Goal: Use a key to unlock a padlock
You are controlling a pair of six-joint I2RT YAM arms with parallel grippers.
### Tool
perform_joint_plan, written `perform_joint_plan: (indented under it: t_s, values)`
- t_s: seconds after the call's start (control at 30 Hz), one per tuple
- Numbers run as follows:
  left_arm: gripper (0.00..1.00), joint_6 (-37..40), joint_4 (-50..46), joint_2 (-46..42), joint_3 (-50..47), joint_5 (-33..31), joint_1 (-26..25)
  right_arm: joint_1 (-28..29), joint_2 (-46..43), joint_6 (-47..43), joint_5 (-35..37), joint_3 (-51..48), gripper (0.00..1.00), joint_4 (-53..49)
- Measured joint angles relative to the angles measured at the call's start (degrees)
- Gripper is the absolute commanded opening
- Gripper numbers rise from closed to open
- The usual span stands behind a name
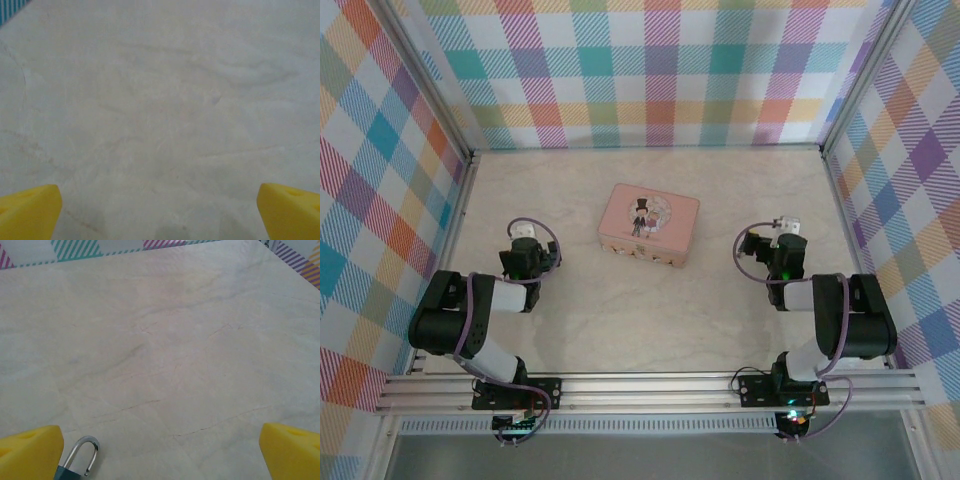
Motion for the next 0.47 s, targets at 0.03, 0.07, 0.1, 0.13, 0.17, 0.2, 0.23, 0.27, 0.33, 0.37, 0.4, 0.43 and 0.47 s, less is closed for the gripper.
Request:
perform_joint_plan:
  t_s: [0.03,0.07,0.1,0.13,0.17,0.2,0.23,0.27,0.33,0.37,0.4,0.43,0.47]
  values:
    - [1.0,0.1,1.0,0.0,0.0,0.2,0.0,0.2,0.1,-0.2,-0.4,0.1,1.0,-0.1]
    - [1.0,0.1,1.8,0.0,0.0,0.3,0.0,0.4,0.1,-0.5,-0.9,0.3,1.0,-0.1]
    - [1.0,0.1,2.2,0.0,0.0,0.4,0.0,0.6,0.1,-0.6,-1.5,0.5,1.0,-0.1]
    - [1.0,0.1,2.6,0.0,0.0,0.4,0.0,0.7,0.1,-0.8,-2.1,0.8,1.0,-0.2]
    - [1.0,0.1,2.9,0.0,0.0,0.4,0.0,0.7,0.1,-1.0,-2.5,1.0,1.0,-0.2]
    - [1.0,0.1,3.2,0.0,0.0,0.4,0.0,0.8,0.1,-1.2,-3.0,1.2,1.0,-0.2]
    - [1.0,0.1,3.3,0.0,0.0,0.4,0.0,0.8,0.1,-1.4,-3.2,1.3,1.0,-0.2]
    - [1.0,0.1,3.6,0.0,0.0,0.4,0.0,0.8,0.1,-1.6,-3.5,1.4,1.0,-0.2]
    - [1.0,0.1,3.7,0.0,0.0,0.4,0.0,0.8,0.1,-1.6,-3.8,1.5,1.0,-0.3]
    - [1.0,0.1,3.7,0.0,0.0,0.4,0.0,0.8,0.1,-1.7,-3.8,1.6,1.0,-0.3]
    - [1.0,0.1,3.7,0.0,0.0,0.4,0.0,0.8,0.1,-1.7,-3.9,1.7,1.0,-0.3]
    - [1.0,0.1,3.7,0.0,0.0,0.4,0.0,0.8,0.1,-1.7,-4.0,1.7,1.0,-0.3]
    - [1.0,0.1,3.7,0.0,0.0,0.4,0.0,0.8,0.1,-1.7,-4.1,1.8,1.0,-0.3]
